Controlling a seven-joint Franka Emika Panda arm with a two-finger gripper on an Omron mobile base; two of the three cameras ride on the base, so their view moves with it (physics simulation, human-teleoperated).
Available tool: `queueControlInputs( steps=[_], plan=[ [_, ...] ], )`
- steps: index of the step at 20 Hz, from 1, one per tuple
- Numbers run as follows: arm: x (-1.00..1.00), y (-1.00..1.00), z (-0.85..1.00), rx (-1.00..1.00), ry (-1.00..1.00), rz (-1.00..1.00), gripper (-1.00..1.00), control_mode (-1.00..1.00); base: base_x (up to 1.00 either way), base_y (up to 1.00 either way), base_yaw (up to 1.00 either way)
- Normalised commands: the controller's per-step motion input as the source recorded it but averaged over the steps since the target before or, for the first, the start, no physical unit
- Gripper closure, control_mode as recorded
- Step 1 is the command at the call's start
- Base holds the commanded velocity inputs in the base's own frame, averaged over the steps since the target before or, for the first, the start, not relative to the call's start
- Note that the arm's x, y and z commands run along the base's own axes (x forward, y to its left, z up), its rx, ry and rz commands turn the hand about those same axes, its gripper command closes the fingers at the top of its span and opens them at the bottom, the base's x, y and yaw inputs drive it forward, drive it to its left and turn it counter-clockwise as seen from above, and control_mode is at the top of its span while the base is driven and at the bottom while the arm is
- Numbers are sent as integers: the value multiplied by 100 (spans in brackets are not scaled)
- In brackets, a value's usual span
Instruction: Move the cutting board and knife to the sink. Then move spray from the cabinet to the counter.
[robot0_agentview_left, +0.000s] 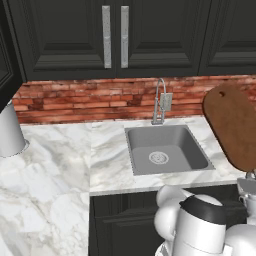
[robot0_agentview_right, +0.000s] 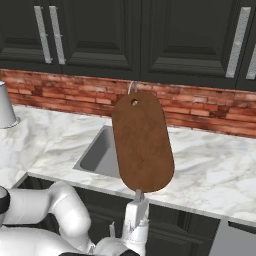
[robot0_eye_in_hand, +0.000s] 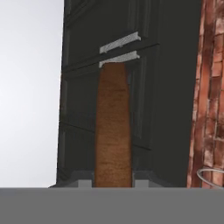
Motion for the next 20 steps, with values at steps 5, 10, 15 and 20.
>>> queueControlInputs(
  steps=[5, 10, 15, 20],
  plan=[
    [11, 1, 0, 0, 17, 0, 100, -100, 0, 0, 0],
    [22, 1, 0, 0, 21, 0, 100, -100, 0, 0, 0],
    [23, 6, 0, -1, 12, 0, 100, -100, 0, 0, 0],
    [21, 8, 0, -1, 5, -3, 100, -100, 0, 0, 0]
  ],
)
